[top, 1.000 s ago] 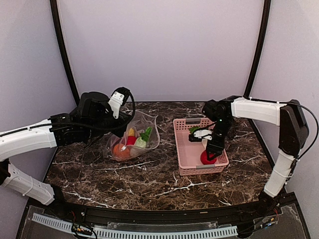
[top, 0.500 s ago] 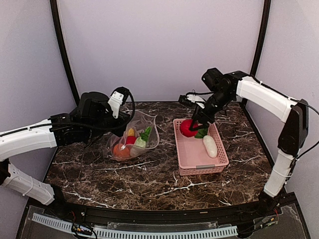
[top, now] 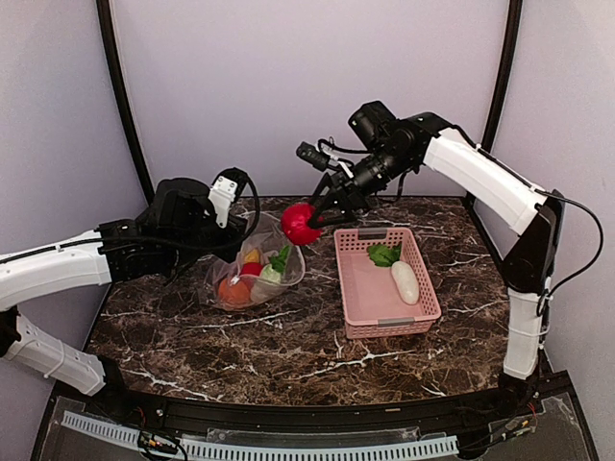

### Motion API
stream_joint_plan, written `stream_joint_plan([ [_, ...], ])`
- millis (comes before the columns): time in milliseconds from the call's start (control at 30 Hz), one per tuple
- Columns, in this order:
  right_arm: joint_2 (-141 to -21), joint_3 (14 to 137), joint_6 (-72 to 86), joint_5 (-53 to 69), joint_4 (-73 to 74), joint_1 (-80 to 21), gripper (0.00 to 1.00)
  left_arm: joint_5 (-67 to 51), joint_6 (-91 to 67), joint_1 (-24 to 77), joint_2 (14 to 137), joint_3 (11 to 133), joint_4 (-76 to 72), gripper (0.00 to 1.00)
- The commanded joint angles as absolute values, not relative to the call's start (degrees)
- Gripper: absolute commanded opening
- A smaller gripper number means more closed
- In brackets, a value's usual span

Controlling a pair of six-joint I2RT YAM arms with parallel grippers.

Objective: Place the food in the zip-top bag and seal the zipper
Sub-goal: Place the fake fruit in the zipper food storage bag.

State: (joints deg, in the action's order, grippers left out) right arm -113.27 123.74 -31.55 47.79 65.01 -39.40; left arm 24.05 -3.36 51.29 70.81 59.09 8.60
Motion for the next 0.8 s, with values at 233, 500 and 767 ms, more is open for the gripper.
stream_joint_plan([
  [233,-118.1,127.0,-24.8,43.3,57.5,-46.3,0.46,23.9,-3.9,48.9,69.8,58.3,8.0,0.01],
  [500,-116.4,122.1,-24.9,24.9,46.4,-52.2,0.48,22.9,-6.9,48.8,66.7,57.1,6.3,0.01],
  [767,-117.8,120.5,-28.3,9.9,39.2,-58.6,0.52,22.8,-8.0,48.8,63.6,56.2,5.0,0.01],
])
